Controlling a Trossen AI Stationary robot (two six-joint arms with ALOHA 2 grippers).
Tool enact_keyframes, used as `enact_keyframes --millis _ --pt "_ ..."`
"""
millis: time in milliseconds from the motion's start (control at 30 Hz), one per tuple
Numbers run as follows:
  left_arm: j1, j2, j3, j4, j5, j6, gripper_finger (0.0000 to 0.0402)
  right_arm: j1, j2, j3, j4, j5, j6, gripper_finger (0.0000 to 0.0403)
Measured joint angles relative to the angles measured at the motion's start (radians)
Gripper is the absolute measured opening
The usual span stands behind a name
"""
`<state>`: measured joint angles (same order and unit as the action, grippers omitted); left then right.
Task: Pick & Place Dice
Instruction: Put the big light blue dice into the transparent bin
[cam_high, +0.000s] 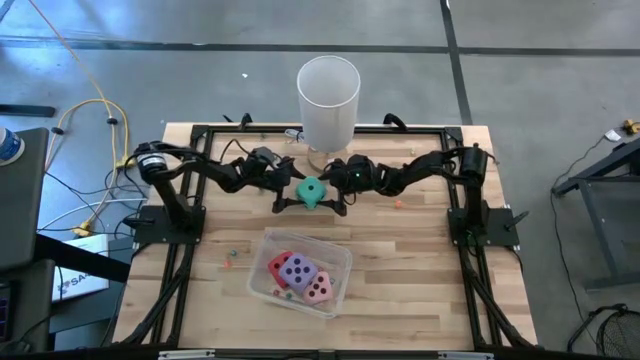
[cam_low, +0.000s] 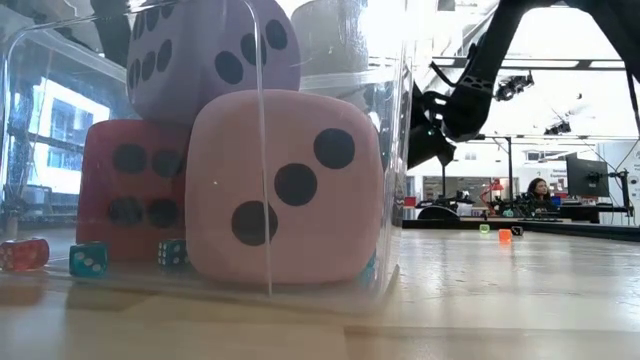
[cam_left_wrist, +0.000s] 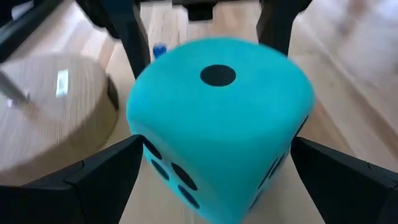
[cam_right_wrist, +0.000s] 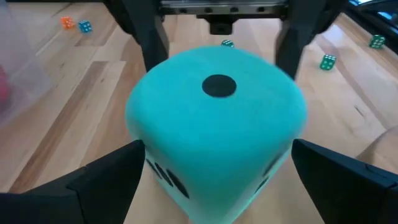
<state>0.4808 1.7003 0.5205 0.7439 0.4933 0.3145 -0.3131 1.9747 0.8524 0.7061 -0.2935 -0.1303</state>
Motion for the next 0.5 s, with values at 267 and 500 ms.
enact_keyframes --millis 267,500 --pt "-0.001 0.011 -0.001 0.07 0.031 -0.001 0.04 0.0 -0.001 -0.001 0.003 -0.014 0.003 0.0396" --pt "-0.019 0.011 -0.002 0.115 0.035 -0.025 0.04 0.011 -0.001 0.014 -0.013 -0.023 -0.014 0.0396"
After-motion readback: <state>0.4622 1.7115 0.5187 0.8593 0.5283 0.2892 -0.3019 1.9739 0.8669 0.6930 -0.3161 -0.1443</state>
